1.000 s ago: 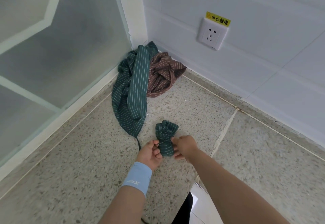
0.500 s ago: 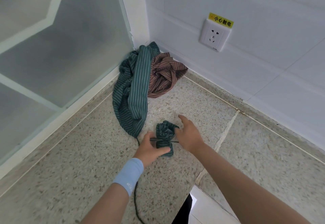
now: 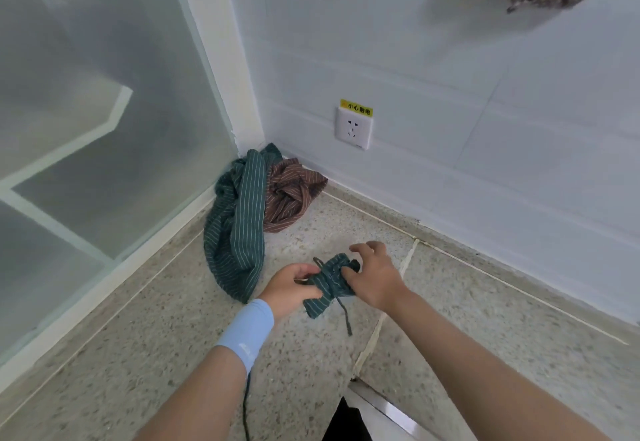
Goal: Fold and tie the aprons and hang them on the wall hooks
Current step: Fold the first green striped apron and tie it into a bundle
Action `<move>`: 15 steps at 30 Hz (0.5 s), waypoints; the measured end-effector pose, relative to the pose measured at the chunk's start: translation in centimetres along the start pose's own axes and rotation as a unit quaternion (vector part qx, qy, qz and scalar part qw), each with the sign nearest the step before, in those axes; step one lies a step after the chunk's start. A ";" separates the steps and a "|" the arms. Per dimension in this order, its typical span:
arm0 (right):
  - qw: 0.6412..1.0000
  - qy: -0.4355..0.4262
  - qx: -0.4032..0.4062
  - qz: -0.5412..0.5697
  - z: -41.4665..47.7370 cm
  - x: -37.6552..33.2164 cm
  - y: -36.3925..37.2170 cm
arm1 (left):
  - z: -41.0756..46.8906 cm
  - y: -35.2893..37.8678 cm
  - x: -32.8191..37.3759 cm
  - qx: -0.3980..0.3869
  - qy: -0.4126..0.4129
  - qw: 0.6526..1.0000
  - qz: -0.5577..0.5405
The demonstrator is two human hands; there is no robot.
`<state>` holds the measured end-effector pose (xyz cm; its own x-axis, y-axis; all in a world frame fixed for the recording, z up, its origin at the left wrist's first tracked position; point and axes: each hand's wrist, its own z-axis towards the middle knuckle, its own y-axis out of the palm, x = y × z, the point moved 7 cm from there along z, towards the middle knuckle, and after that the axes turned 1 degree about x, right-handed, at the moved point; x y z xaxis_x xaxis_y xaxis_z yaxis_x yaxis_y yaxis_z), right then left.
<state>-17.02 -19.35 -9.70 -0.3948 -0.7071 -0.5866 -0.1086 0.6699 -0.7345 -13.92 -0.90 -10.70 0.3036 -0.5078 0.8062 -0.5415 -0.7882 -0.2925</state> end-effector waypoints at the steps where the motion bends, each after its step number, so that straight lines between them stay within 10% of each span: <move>1: 0.999 -0.031 0.013 -0.005 -0.9 -0.5 -1.7 | -0.5 0.5 1.7 -0.010 0.013 1.000 -0.009; 7: 0.985 -0.094 0.035 0.139 -6.9 -1.2 -11.0 | -3.5 4.3 10.9 -0.055 0.110 0.992 -0.040; 15: 0.934 -0.096 0.265 0.218 -13.6 1.0 -23.0 | -7.6 10.2 23.5 -0.059 0.222 0.970 -0.077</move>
<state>-27.33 -32.41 11.26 -0.1205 -0.4550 -0.8823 0.5113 0.7334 -0.4480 -18.27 -18.24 9.19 0.0335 -0.1669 0.9854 -0.6113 -0.7834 -0.1119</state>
